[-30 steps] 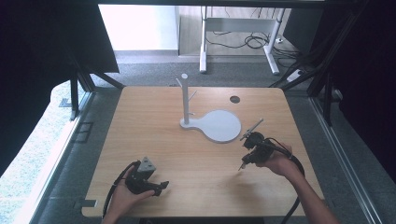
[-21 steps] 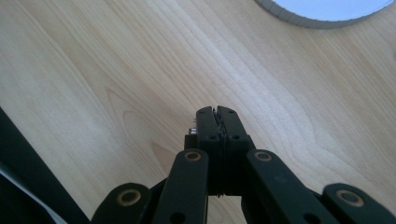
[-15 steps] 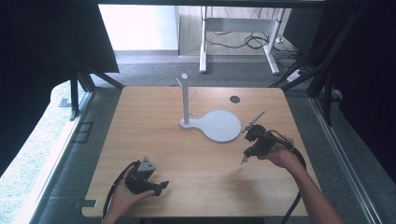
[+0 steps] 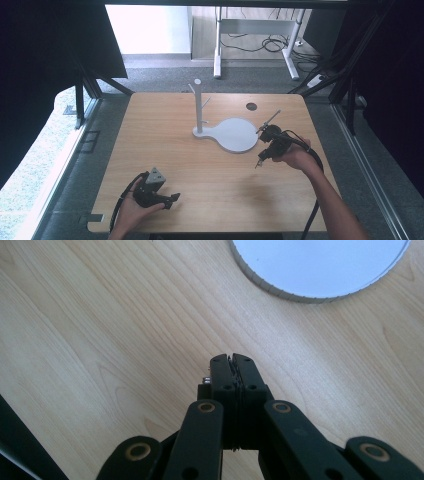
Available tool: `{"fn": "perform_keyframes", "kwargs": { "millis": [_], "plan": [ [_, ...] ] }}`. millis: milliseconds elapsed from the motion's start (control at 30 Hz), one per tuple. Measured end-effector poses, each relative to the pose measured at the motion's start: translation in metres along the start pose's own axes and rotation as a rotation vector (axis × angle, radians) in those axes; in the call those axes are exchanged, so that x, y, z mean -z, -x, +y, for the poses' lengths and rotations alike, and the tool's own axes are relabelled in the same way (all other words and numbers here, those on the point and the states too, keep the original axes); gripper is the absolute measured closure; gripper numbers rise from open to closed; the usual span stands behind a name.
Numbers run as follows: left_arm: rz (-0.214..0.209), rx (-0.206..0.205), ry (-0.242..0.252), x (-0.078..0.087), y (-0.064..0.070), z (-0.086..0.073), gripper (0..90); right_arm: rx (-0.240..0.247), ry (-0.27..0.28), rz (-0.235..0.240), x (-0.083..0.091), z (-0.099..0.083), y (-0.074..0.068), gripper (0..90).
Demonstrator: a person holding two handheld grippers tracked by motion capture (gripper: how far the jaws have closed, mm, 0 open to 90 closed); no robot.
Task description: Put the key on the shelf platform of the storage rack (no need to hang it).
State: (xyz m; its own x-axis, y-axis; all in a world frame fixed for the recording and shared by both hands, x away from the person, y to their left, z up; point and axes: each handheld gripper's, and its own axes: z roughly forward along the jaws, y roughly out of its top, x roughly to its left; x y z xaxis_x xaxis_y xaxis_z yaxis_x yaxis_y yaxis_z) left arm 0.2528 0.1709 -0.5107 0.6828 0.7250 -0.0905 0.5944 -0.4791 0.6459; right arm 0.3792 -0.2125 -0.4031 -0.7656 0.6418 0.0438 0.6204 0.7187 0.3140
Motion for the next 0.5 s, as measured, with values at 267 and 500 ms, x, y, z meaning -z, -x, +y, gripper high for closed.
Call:
{"fn": "perform_keyframes", "kwargs": {
  "millis": [267,500],
  "plan": [
    [0.0,0.0,0.002,0.001,0.0,0.0,22.9,-0.013,0.018,0.001,0.004,0.007,0.007,89.8],
    [0.001,0.001,0.007,0.002,0.0,0.0,23.0,-0.025,0.021,0.004,0.001,0.015,0.013,89.8]
  ]
}}
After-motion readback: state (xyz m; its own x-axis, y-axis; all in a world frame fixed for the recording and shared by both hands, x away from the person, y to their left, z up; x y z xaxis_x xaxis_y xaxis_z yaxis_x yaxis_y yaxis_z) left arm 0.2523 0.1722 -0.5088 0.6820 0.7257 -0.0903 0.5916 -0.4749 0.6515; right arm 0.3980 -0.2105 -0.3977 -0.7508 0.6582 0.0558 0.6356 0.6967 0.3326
